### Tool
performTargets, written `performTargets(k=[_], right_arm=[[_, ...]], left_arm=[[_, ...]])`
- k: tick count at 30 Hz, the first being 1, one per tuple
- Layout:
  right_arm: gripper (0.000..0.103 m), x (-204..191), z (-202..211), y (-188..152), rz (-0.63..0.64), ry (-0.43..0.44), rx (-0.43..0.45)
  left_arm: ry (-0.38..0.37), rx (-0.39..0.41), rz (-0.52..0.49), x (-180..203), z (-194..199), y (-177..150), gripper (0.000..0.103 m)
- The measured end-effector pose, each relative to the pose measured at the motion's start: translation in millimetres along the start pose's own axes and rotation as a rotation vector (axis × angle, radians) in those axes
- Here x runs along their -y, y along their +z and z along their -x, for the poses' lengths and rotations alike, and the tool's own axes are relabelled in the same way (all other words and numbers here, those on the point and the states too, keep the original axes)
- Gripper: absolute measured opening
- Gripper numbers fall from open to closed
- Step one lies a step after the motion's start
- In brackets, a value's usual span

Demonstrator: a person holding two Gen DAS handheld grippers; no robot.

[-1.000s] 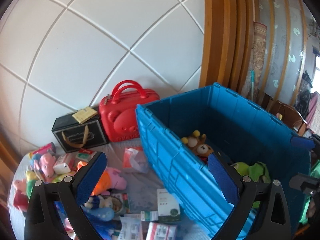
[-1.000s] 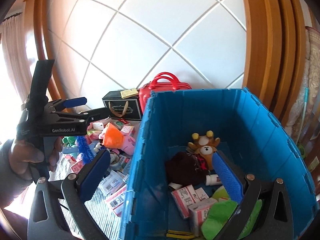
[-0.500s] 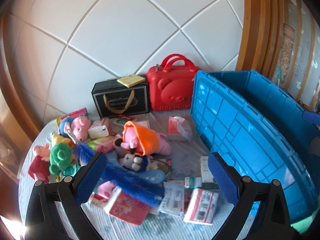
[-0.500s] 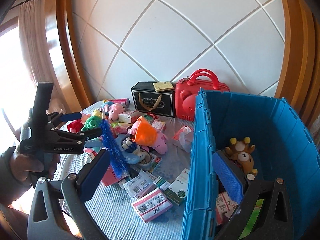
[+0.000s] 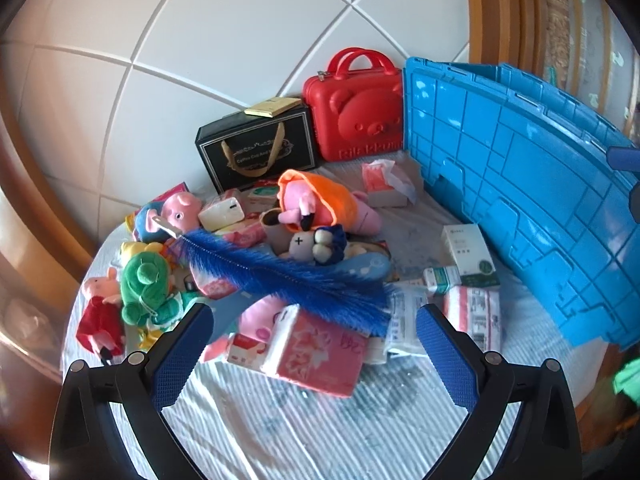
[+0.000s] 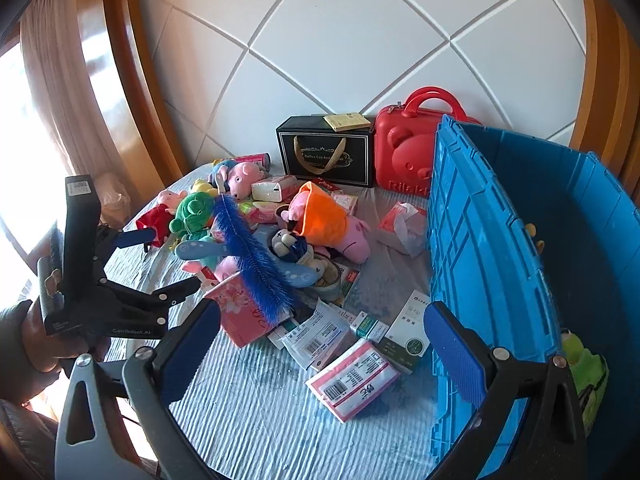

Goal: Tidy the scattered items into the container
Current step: 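Grasp the blue bristle brush by its handle with the left tool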

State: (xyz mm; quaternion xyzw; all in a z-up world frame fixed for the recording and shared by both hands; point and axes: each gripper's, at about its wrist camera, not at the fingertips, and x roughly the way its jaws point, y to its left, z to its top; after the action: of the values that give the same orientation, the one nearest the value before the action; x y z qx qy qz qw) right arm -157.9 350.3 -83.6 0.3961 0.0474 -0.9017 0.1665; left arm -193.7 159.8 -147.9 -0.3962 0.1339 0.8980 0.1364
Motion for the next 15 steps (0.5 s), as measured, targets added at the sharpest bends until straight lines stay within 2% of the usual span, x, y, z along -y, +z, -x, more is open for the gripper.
performTargets(k=[8, 15], right_arm=[[0.103, -19, -38, -25, -0.059, -0.049, -0.065], [0.103, -26, -50, -47, -0.093, -0.112, -0.096]], left_arm=[[-0.046, -0.043, 0.017, -34, -22, -15, 0.103], [-0.166, -0.095, 0.218, -68, -67, 8, 0.103]])
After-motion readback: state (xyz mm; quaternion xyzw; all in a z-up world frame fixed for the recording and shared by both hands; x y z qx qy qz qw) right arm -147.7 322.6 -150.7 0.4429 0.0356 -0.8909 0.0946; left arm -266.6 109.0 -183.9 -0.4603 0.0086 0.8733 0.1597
